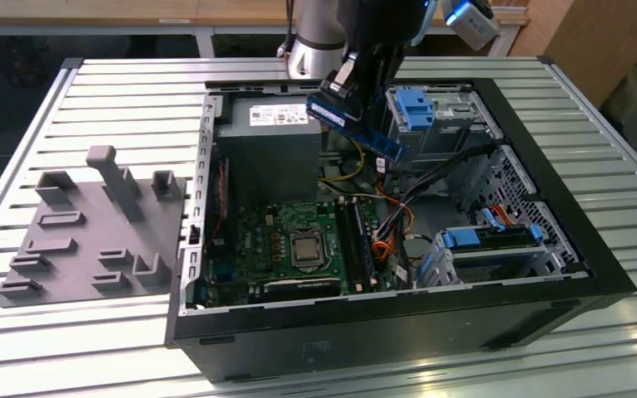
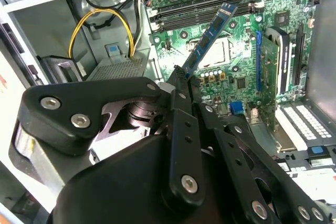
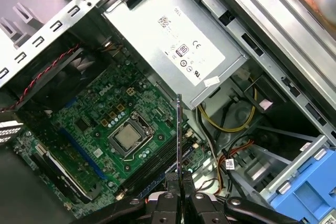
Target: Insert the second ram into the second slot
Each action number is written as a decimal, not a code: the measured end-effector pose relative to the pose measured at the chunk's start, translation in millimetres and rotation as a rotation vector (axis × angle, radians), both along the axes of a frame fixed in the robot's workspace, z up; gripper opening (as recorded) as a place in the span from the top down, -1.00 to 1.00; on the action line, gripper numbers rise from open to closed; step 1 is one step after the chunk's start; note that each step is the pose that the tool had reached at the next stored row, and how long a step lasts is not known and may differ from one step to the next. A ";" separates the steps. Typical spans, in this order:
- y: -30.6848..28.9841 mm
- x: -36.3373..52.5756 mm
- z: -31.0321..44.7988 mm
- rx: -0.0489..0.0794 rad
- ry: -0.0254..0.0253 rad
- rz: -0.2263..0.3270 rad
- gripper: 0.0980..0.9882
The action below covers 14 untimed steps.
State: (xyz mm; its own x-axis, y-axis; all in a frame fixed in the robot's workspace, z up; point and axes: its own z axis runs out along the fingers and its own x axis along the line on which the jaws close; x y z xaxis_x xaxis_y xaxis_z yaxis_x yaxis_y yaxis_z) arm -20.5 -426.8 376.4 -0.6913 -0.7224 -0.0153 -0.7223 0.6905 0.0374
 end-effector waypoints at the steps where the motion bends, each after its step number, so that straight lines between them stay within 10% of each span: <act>1: 0.0 0.0 0.0 0.000 0.0000 -0.008 0.91; 14: 0.0 0.0 -0.2 0.000 0.0000 -0.152 0.91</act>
